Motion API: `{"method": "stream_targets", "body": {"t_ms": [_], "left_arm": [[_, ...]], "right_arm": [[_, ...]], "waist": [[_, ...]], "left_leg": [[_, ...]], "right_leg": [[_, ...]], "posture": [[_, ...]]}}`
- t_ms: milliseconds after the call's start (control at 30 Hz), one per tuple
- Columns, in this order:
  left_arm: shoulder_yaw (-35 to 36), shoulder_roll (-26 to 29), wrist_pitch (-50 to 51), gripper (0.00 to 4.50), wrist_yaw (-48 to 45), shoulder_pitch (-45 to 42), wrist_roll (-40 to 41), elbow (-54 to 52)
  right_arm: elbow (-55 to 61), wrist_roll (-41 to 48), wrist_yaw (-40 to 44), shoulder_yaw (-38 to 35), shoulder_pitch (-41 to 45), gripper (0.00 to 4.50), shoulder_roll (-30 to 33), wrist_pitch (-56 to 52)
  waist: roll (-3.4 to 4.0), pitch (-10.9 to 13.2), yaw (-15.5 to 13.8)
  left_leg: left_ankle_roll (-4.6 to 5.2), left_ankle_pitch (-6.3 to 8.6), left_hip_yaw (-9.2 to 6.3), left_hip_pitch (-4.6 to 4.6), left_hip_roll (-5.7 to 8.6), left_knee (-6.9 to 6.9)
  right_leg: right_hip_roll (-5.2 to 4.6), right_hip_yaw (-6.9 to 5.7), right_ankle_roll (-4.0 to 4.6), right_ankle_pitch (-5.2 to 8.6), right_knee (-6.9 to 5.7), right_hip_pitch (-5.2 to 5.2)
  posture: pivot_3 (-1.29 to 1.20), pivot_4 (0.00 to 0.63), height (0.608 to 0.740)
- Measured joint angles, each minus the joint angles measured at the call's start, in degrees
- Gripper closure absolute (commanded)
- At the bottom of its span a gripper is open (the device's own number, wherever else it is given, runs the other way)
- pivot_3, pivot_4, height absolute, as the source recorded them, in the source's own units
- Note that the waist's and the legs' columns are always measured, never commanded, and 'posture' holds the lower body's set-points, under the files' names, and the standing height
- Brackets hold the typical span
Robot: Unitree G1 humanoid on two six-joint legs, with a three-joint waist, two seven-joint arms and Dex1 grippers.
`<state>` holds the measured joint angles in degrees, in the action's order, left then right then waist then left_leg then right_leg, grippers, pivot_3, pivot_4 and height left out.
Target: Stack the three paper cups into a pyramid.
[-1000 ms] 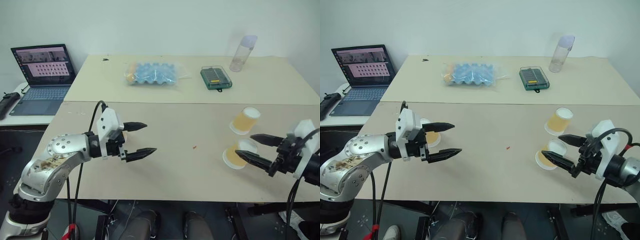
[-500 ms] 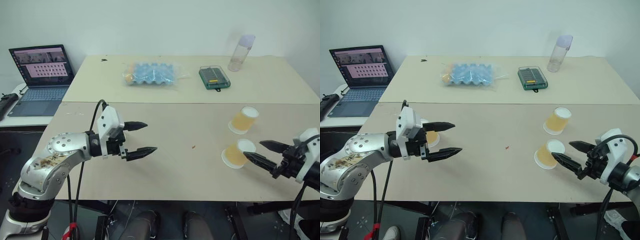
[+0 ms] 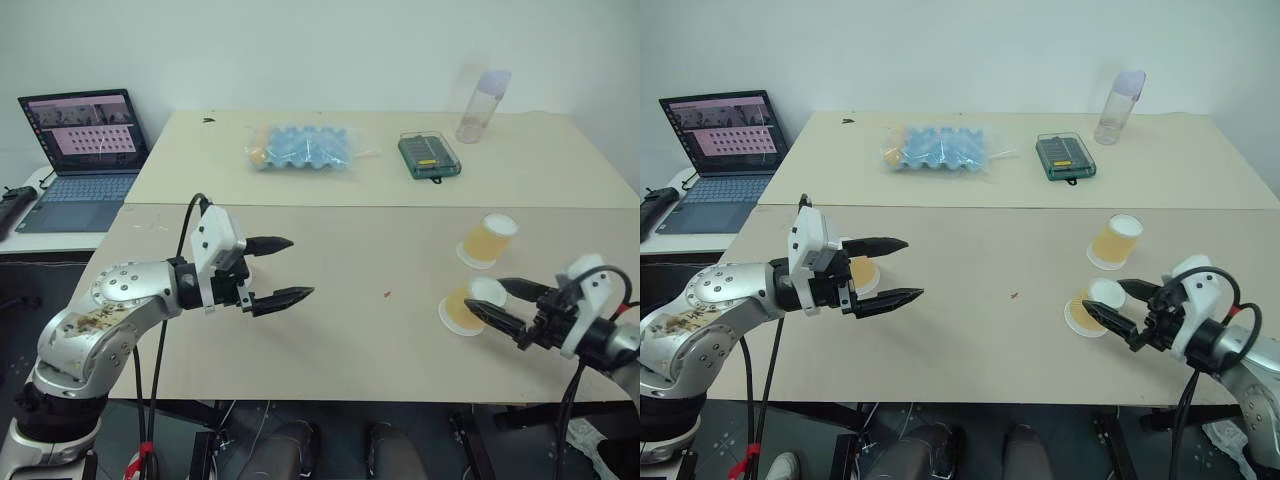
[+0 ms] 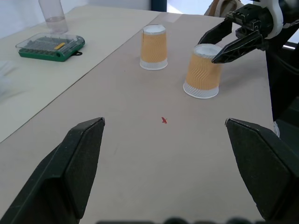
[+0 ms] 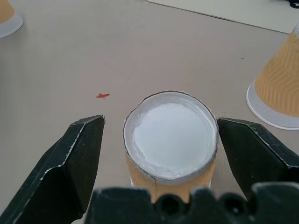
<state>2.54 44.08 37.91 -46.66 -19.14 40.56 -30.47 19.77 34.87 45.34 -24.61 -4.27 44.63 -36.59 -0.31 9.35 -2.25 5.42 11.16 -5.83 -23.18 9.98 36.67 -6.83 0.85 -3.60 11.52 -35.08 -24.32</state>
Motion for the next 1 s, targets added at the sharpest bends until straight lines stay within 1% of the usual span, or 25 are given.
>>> {"method": "stream_targets", "body": {"t_ms": [267, 367, 433, 467, 667, 733, 800, 867, 900, 933, 1000], "left_arm": [[0.12, 0.16, 0.88, 0.1, 0.78, 0.04, 0.06, -0.12], [0.52, 0.17, 1.04, 0.0, 0.98, 0.37, 0.06, -0.18], [0.77, 0.19, 1.06, 0.0, 1.01, 0.76, 0.06, -0.24], [0.77, 0.19, 1.09, 0.0, 1.02, 0.84, 0.06, -0.25], [0.85, 0.38, 1.09, 0.0, 1.06, 1.13, 0.05, -0.48], [1.0, 0.57, 1.09, 0.0, 1.04, 1.38, 0.04, -0.52], [1.21, 0.71, 1.09, 0.0, 1.04, 1.59, 0.03, -0.61], [1.35, 0.81, 1.09, 0.0, 1.04, 1.66, 0.03, -0.72], [1.59, 0.89, 1.09, 0.0, 1.02, 1.77, 0.03, -0.83], [1.5, 0.87, 1.09, 0.0, 1.01, 1.64, 0.04, -0.87], [1.6, 0.94, 1.09, 0.0, 0.98, 1.82, 0.03, -1.22]], "right_arm": [[-2.24, -1.88, -0.59, 1.8, 1.77, 0.07, -0.12, 0.5], [-2.27, -2.04, -0.54, 1.84, 1.87, 0.81, -0.29, 0.9], [-2.27, -2.04, -0.54, 2.07, 2.23, 1.5, -0.5, 1.05], [-2.27, -2.03, -0.58, 2.19, 2.66, 1.76, -0.61, 1.05], [-1.6, -0.95, -0.52, 2.22, 4.21, 1.76, -0.7, 1.03], [-1.4, -0.66, -0.5, 2.86, 5.94, 1.76, -0.7, 0.94], [-0.38, 0.78, -0.55, 4.09, 9.94, 1.76, -0.72, 0.2], [0.18, 2.14, -0.62, 6.21, 16.06, 1.76, -1.1, -0.54], [0.19, 2.16, -0.35, 9.35, 21.4, 1.76, -1.88, -0.72], [0.27, 2.11, -0.18, 11.44, 24.02, 1.76, -2.43, -0.72], [-0.93, 0.62, 1.39, 18.72, 30.75, 1.76, -4.9, -0.7]], "waist": [[0.0, 0.0, -0.03], [0.0, 0.0, -0.02], [0.0, 0.0, 0.01], [0.0, 0.0, 0.06], [0.0, 0.0, 0.04], [0.0, 0.0, 0.12], [0.01, 0.01, 0.51], [0.01, 0.01, 1.01], [-0.01, 0.02, 1.47], [-0.02, 0.02, 1.62], [-0.07, 0.03, 1.69]], "left_leg": [[-0.01, 0.0, 0.0, 0.0, -0.01, 0.02], [0.0, 0.0, 0.0, 0.0, -0.02, 0.02], [-0.01, 0.0, 0.0, 0.0, -0.03, 0.02], [-0.01, 0.0, 0.0, 0.0, -0.03, 0.02], [-0.02, -0.01, 0.01, 0.0, -0.08, 0.02], [-0.03, -0.01, 0.01, 0.0, -0.08, 0.04], [-0.07, -0.04, 0.05, -0.01, -0.11, 0.04], [-0.1, -0.06, 0.06, 0.0, -0.19, 0.05], [-0.13, -0.08, 0.07, 0.0, -0.25, 0.05], [-0.15, -0.09, 0.08, 0.01, -0.29, 0.05], [-0.2, -0.09, 0.07, 0.02, -0.38, 0.05]], "right_leg": [[0.07, 0.02, 0.01, -0.02, 0.0, -0.02], [0.1, 0.05, 0.01, -0.03, 0.0, -0.02], [0.11, 0.06, 0.01, -0.04, 0.0, -0.02], [0.12, 0.07, 0.01, -0.05, 0.0, -0.02], [0.17, 0.08, 0.04, -0.07, 0.0, -0.03], [0.17, 0.1, 0.05, -0.09, 0.01, -0.04], [0.19, 0.12, 0.1, -0.14, 0.01, -0.03], [0.24, 0.11, 0.16, -0.17, 0.02, -0.03], [0.27, 0.09, 0.2, -0.2, 0.03, -0.02], [0.29, 0.08, 0.22, -0.21, 0.03, -0.02], [0.36, 0.03, 0.25, -0.23, 0.04, -0.02]], "posture": [[0.0, 0.15, 0.74], [0.0, 0.15, 0.74], [0.0, 0.15, 0.74], [0.0, 0.15, 0.74], [0.0, 0.15, 0.74], [0.0, 0.15, 0.74], [0.0, 0.15, 0.74], [0.0, 0.15, 0.74], [0.0, 0.15, 0.74], [0.0, 0.15, 0.74], [0.0, 0.15, 0.74]]}}
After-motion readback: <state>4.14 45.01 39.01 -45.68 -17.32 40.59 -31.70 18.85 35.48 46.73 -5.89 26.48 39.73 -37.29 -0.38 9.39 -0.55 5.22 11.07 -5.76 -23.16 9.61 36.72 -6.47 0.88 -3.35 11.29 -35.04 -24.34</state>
